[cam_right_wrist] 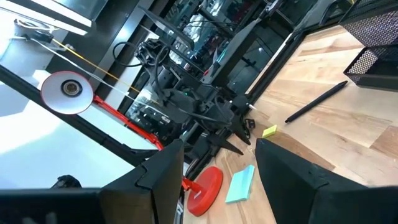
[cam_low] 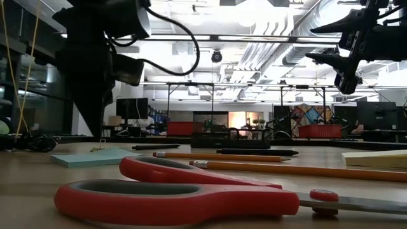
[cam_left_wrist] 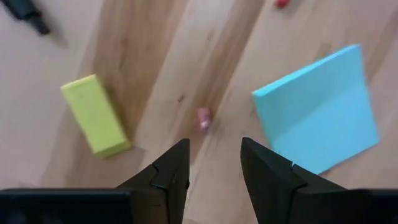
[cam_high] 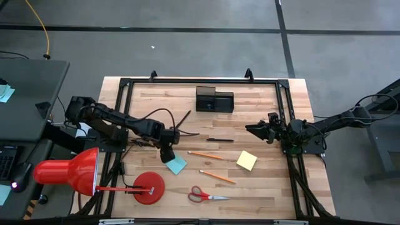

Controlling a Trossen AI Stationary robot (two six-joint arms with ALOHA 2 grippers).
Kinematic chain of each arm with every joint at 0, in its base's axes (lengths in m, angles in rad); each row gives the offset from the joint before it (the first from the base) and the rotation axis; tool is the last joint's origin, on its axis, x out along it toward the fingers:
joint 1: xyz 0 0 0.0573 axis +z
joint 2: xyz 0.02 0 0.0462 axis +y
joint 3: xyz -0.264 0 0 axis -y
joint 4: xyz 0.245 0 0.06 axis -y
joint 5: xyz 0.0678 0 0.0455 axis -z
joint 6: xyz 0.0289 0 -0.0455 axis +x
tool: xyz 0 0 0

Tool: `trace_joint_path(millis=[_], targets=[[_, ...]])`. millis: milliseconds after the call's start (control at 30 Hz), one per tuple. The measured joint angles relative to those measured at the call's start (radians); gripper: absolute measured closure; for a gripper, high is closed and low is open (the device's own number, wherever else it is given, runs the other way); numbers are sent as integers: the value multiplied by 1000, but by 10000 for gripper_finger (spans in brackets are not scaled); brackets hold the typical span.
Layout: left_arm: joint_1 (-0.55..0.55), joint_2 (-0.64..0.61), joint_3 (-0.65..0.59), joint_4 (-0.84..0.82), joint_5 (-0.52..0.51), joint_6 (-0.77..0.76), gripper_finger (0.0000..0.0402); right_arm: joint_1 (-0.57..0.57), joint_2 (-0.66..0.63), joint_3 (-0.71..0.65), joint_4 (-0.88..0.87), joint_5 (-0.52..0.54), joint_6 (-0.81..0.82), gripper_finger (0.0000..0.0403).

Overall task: Pick and place office supplies into organizer
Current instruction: Put the pink binder clip in the black desk organizer

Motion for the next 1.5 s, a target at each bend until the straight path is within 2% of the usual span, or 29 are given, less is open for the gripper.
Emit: trace_joint_path(millis=[400, 1333, 1500], targets=[[0, 20, 1, 37, -33, 14, 268, 0, 0, 0, -25, 9, -5, 210], [0, 76, 0, 72, -13, 39, 268, 0, 0, 0, -52, 8, 19, 210], [0, 76, 0, 73, -5, 55, 293, 0, 0, 0, -52, 8, 18, 210]])
